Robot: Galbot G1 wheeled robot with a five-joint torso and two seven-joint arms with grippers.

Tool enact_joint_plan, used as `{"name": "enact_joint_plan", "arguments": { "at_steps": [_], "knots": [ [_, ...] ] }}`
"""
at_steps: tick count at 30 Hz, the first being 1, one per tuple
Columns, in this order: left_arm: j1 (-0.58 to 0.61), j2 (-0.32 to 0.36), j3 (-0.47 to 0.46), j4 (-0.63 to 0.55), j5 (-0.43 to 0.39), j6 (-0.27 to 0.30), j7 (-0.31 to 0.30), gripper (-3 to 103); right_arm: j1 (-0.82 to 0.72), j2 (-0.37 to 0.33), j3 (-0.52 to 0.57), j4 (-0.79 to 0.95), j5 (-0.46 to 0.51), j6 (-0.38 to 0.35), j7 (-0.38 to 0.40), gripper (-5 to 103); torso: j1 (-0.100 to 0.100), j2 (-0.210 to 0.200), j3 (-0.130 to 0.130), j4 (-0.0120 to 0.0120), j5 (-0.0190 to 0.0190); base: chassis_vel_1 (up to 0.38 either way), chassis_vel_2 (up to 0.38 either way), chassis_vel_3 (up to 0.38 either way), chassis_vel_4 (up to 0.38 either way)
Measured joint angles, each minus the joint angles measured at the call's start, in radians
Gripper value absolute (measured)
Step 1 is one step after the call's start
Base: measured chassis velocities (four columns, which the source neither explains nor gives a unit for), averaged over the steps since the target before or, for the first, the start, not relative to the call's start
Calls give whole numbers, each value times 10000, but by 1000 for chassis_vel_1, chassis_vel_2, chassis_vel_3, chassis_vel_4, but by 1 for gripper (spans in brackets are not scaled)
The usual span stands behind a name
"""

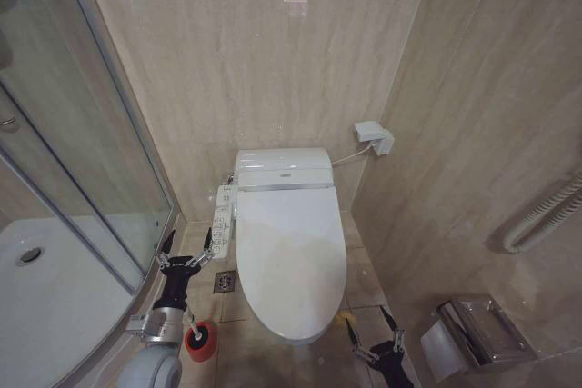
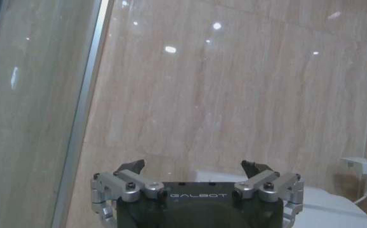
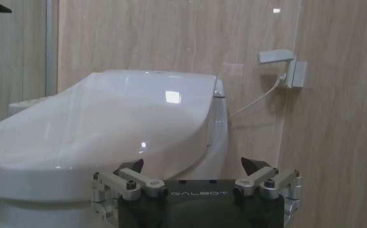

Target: Open the toilet lid, clean the toilet bowl with a toilet brush, close the toilet lid, and flush.

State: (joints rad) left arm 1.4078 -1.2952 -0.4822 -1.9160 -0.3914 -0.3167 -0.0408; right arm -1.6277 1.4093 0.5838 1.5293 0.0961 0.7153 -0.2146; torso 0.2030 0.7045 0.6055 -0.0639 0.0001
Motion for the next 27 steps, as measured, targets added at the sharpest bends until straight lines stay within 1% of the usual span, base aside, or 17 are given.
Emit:
{"name": "enact_joint_plan", "arguments": {
  "at_steps": [3,13,21,27],
  "knots": [
    [-33,-12,1,47,-3,1,-1,100,38,-3,-20,-146,1,0,-36,100,0,0,0,-3,0,0,0,0,0],
    [-141,-42,26,220,-3,8,-4,100,231,-11,-66,-807,-45,70,-135,100,-1,0,0,-3,-1,0,0,0,0],
    [-257,10,3,371,-40,17,-7,100,999,1,-117,-1689,-200,82,-211,100,0,0,0,1,-1,0,0,0,0],
    [-329,59,-26,509,-57,21,-10,100,1301,19,-61,-2003,-174,76,-268,100,0,0,0,0,0,0,0,0,0]
  ]
}}
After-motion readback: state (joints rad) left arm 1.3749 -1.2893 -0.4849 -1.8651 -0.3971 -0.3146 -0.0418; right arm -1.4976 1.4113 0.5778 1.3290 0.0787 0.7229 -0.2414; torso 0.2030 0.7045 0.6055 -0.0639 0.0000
